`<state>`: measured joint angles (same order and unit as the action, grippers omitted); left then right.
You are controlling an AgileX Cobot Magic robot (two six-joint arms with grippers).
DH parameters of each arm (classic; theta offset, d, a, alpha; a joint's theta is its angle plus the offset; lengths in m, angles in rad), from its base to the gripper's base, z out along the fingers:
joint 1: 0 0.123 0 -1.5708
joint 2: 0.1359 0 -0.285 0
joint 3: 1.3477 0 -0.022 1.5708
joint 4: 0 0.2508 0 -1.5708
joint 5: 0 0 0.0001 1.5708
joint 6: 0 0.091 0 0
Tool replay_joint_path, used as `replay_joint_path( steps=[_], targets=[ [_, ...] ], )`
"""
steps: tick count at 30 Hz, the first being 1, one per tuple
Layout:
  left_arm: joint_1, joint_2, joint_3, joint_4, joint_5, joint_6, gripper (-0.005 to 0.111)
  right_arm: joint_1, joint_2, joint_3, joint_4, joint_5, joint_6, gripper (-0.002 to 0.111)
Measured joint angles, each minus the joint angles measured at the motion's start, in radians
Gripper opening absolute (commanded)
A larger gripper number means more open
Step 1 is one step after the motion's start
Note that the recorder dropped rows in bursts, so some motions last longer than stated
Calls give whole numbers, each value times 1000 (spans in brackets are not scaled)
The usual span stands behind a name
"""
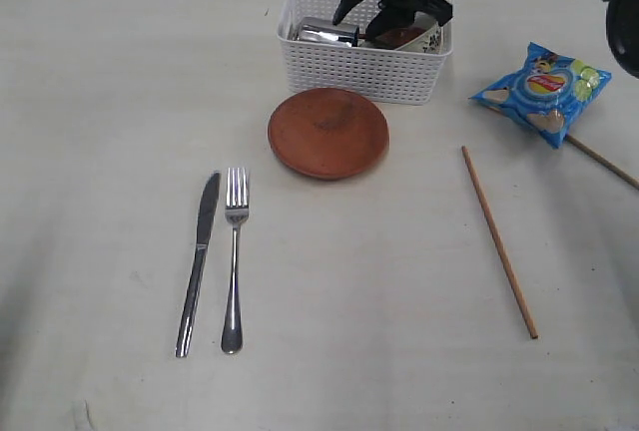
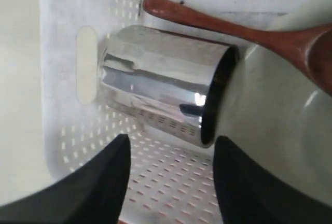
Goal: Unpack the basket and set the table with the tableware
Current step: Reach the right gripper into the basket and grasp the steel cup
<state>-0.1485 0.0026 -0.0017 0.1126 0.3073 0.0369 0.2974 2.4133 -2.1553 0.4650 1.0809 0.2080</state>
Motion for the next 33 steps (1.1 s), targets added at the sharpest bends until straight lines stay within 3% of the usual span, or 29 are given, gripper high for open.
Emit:
replay_joint_path(
  steps=[14, 28, 30, 33],
  targets=[
    [0, 0, 0, 0, 0, 0, 0, 0, 35, 0, 41, -100, -45, 48],
    [0, 0, 0, 0, 0, 0, 0, 0, 62, 0, 240, -120, -192, 47],
    [0, 0, 0, 0, 0, 0, 0, 0, 62, 0, 254, -120, -208, 40],
    [0, 0, 0, 0, 0, 0, 0, 0, 62, 0, 256, -120, -219, 20]
  ],
)
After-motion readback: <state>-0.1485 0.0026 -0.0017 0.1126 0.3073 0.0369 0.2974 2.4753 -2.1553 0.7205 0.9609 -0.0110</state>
